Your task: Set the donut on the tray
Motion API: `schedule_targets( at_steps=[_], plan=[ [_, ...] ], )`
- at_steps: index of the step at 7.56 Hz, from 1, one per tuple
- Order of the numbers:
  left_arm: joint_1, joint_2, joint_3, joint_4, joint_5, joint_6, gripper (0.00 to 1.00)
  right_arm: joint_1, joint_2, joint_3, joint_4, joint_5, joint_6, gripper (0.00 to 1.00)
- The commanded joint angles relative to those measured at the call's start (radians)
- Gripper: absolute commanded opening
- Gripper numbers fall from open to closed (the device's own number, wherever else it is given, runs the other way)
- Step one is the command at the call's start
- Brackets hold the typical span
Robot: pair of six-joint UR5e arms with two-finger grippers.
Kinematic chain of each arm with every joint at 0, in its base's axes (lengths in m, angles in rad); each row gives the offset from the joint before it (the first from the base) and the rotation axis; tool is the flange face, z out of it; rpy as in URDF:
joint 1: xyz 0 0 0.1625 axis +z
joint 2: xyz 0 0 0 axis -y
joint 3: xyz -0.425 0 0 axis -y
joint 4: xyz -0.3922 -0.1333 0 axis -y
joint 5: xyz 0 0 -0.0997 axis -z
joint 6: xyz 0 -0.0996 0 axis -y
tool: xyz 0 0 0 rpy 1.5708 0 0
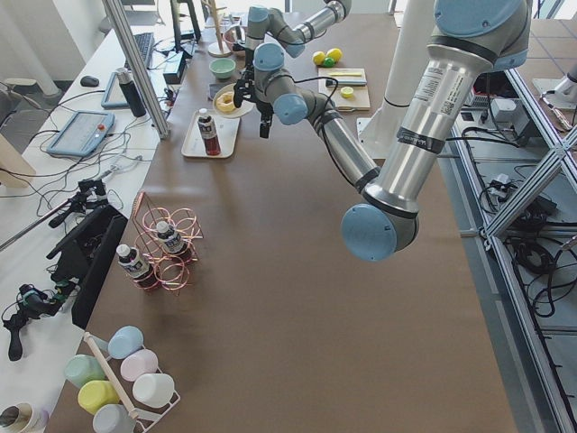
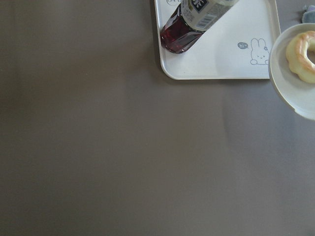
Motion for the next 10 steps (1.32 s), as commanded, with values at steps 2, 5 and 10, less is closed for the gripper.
schedule_targets(
  at_steps=[2,5,10],
  plan=[
    [-0.025,0.081,-0.075,0.001,-0.006,0.016,0.99,0.003,0.288,-0.529,0.247,-0.035,0.015,0.0],
    [-0.024,0.093,-0.069,0.0,-0.006,0.018,0.99,-0.031,0.345,-0.63,0.332,-0.114,0.037,0.55],
    [-0.024,0.095,-0.056,0.0,-0.007,0.041,0.99,0.03,0.062,-0.299,0.315,-0.024,-0.145,1.0]
  ],
)
